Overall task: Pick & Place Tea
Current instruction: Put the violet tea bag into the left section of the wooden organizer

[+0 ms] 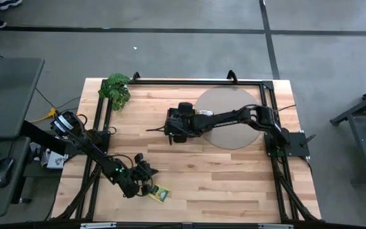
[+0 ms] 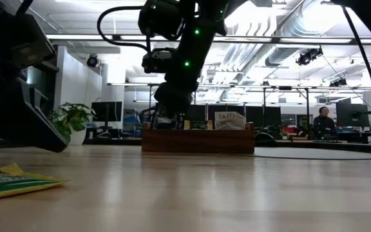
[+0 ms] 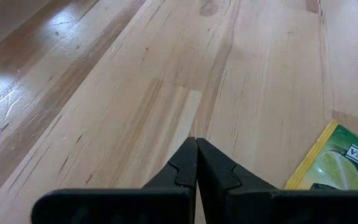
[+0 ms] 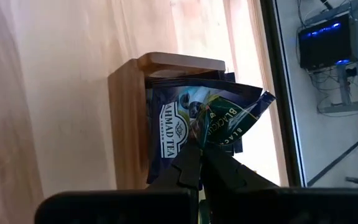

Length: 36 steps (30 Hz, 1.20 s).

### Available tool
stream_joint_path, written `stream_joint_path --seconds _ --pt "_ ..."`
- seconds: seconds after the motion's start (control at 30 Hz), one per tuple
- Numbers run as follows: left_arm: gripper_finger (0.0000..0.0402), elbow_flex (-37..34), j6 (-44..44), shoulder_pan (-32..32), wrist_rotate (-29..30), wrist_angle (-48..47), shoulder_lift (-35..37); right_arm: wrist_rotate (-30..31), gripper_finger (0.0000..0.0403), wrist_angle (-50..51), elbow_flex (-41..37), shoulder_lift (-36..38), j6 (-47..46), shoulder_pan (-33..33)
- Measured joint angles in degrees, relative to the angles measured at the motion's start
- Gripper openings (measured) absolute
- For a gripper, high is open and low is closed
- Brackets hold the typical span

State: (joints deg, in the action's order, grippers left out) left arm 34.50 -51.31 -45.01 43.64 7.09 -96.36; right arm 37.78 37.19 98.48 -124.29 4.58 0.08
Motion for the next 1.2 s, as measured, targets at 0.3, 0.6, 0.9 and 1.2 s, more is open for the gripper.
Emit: stream_joint_path --seconds 0.3,0.6,0.9,1.2 --pt "0.0001 0.02 0.0 0.0 0.0 0.0 0.0 -2.95 0.0 -0.14 0.01 0.0 0.35 -1.35" --pt "0.0001 0.04 0.0 0.0 0.0 0.0 0.04 -5.27 0.0 -0.29 0.04 0.0 -0.07 -2.12" --pt "0.0001 0.04 0.0 0.0 -0.02 0.0 0.04 -7.79 0.0 -1.56 0.04 0.0 -0.05 -3.05" --pt "0.0001 0.04 -0.02 0.0 -0.02 0.0 0.04 -8.11 0.0 -1.25 0.04 -0.07 0.27 -4.27"
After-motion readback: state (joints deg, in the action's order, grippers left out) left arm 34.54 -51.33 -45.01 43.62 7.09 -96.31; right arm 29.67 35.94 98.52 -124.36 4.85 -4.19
